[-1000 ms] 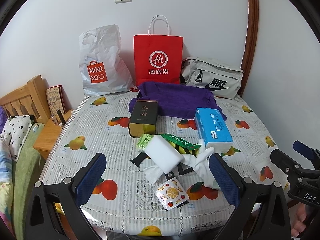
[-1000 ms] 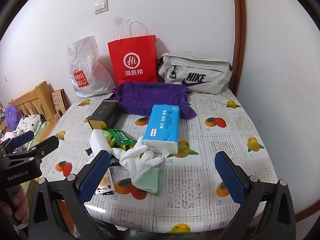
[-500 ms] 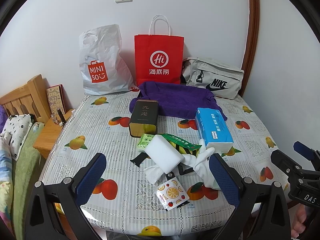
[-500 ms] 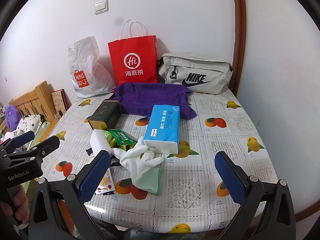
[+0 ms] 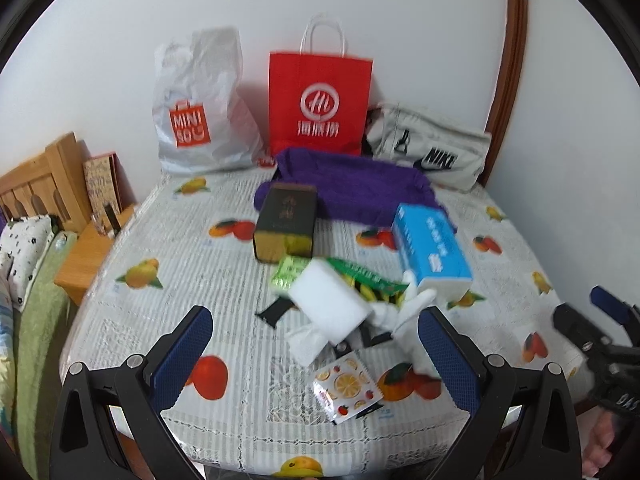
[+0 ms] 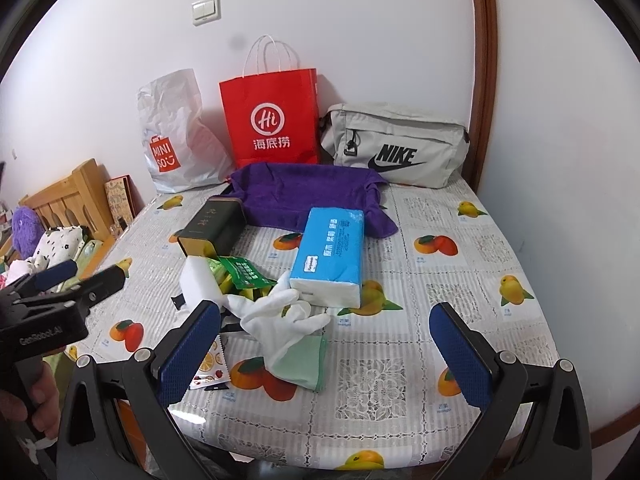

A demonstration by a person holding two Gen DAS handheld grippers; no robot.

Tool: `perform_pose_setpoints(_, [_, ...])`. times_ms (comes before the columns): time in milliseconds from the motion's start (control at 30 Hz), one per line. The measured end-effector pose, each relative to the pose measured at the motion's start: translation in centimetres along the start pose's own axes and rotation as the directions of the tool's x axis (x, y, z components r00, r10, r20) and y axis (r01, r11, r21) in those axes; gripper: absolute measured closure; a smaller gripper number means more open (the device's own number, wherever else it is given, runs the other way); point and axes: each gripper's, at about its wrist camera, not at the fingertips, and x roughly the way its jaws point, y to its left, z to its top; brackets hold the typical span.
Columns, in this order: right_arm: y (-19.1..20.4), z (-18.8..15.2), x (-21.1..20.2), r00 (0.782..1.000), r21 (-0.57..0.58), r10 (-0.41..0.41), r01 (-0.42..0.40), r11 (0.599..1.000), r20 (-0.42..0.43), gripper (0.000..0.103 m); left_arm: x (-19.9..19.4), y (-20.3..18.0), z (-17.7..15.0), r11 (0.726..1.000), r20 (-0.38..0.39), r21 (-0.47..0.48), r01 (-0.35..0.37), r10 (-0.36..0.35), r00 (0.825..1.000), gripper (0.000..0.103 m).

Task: Organize soft objects
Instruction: 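Close the left gripper on the white sponge block while the right gripper grasps the white gloves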

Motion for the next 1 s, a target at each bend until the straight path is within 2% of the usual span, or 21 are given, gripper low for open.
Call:
perform_pose_setpoints(267, [-1.6,-1.4,3.3,0.998,0.038,-0.001,0.003,0.999,-0.066,0.000,5.6,-0.1,-3.4,0.999,-0.140,0.035,0.002,0.003,0.990,0.000])
perform_pose_setpoints(400, [-2.1,-2.1,4.9,0.995,0.049,-0.002,0.007,0.999,-0.103,0.000,7.4,-0.5,-4.7,0.998,-0.179,0.050,0.030,-0.020,0.984,0.000])
perform_pose_setpoints(667, [-2.6,-3.4,8.0,0.986,0.055,0.002,0.007,0.998,-0.165,0.000,9.3,0.1,-3.7,0.998,-0.121,0.007,0.069,-0.068,0.990,0.000])
perform_pose_setpoints(833, [-2.7,-4.2,10.1,0.978,0.048,0.010,0.000,0.999,-0.207,0.000,11.1,-0.6,-1.8,0.994,-0.083,0.067,0.087,-0.082,0.993,0.000])
perform_pose_setpoints(1000, [-2.4,-4.4,11.3,0.978,0.027,0.031,-0.026,0.999,-0.207,0.000,13.3,-1.0,-0.9,0.990,-0.107,0.092,0.106,-0.096,0.990,0.000])
